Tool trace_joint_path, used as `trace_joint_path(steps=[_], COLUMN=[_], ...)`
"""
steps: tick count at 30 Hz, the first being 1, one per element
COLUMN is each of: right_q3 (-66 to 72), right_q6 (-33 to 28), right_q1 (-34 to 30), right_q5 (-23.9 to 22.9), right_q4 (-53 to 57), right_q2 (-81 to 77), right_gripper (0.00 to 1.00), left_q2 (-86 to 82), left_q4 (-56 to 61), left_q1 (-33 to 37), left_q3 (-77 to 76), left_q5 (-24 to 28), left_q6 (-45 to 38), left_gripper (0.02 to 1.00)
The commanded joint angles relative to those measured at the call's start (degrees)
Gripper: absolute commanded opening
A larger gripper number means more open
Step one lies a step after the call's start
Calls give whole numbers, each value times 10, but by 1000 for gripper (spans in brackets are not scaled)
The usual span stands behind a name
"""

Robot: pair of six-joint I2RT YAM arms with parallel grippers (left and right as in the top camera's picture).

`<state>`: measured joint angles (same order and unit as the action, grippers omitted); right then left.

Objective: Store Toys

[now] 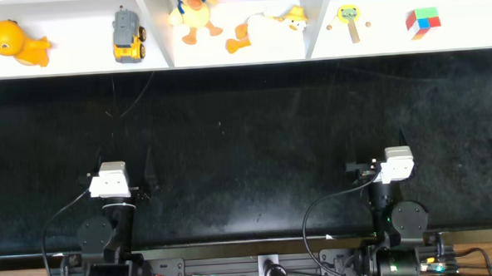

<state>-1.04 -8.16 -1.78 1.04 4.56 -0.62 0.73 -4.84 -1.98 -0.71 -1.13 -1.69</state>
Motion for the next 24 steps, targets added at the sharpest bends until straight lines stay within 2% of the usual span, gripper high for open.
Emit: trace_joint_path(steps=[1, 24], right_q3=[8, 8], right_q6=[5, 5], right_q1=[-2, 8], right_q5=[-7, -7], right_q4=[-1, -1], right_q2=[4, 4], right_gripper=[996, 993], left_q2=[-6, -6], left_q4=[0, 0], left_q1=[4, 4], left_q3=[2, 2], left_q5=[-1, -1], left_q6=[-9, -9], left_gripper=[998, 996])
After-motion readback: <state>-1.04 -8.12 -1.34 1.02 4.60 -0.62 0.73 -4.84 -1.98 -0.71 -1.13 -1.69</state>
